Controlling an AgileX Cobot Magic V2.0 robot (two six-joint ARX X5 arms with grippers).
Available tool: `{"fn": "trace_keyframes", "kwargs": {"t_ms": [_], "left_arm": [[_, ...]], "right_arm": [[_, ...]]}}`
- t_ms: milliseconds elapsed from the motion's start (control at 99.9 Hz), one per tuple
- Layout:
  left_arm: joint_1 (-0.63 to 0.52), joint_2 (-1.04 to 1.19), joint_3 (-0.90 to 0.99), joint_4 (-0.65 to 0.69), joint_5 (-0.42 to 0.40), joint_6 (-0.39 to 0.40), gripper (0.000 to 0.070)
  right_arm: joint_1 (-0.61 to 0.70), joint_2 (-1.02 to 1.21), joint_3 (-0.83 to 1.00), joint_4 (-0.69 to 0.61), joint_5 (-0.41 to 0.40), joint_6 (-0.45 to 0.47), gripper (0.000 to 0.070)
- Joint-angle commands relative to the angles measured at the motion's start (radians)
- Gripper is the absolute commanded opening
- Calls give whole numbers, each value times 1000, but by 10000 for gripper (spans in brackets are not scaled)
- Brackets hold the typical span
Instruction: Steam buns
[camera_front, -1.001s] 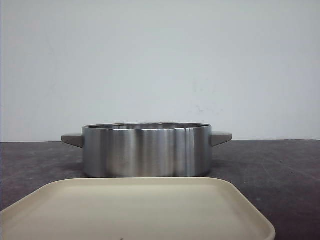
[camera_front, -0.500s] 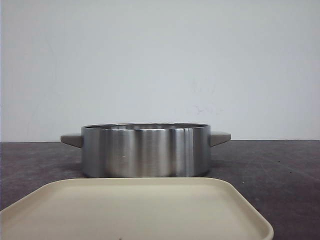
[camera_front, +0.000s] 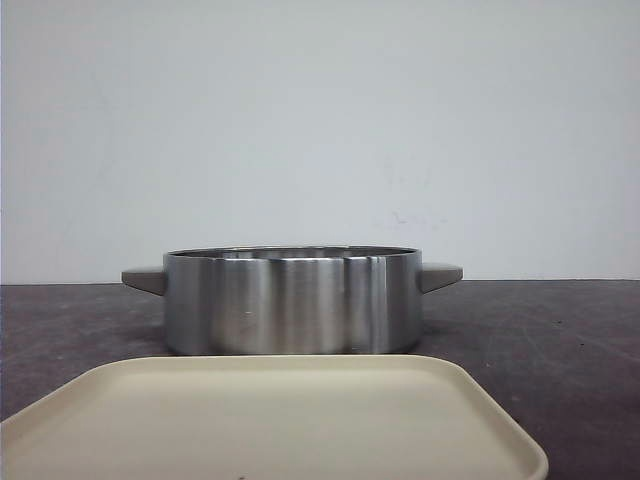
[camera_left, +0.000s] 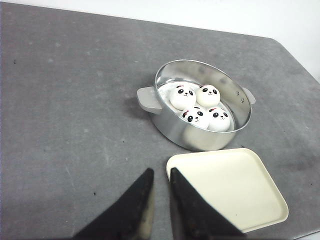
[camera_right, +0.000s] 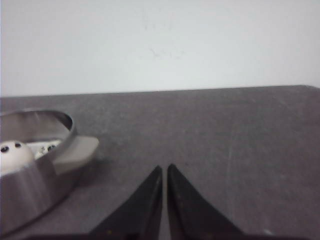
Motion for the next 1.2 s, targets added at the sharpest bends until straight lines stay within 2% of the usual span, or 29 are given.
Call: {"fn": "trace_keyframes", "kwargs": {"t_ms": [0, 100, 320, 1191], "left_arm": [[-9, 1, 17, 9, -1, -3, 10], [-9, 1, 17, 9, -1, -3, 10], [-9, 1, 17, 9, -2, -3, 10], [-9, 1, 17, 9, -2, -3, 10]], "right_arm": [[-7, 2, -2, -43, -8, -8, 9], [-14, 2, -2, -113, -14, -8, 10], [-13, 2, -2, -90, 47, -26, 9], [-14, 2, -2, -76, 47, -26, 9]]}}
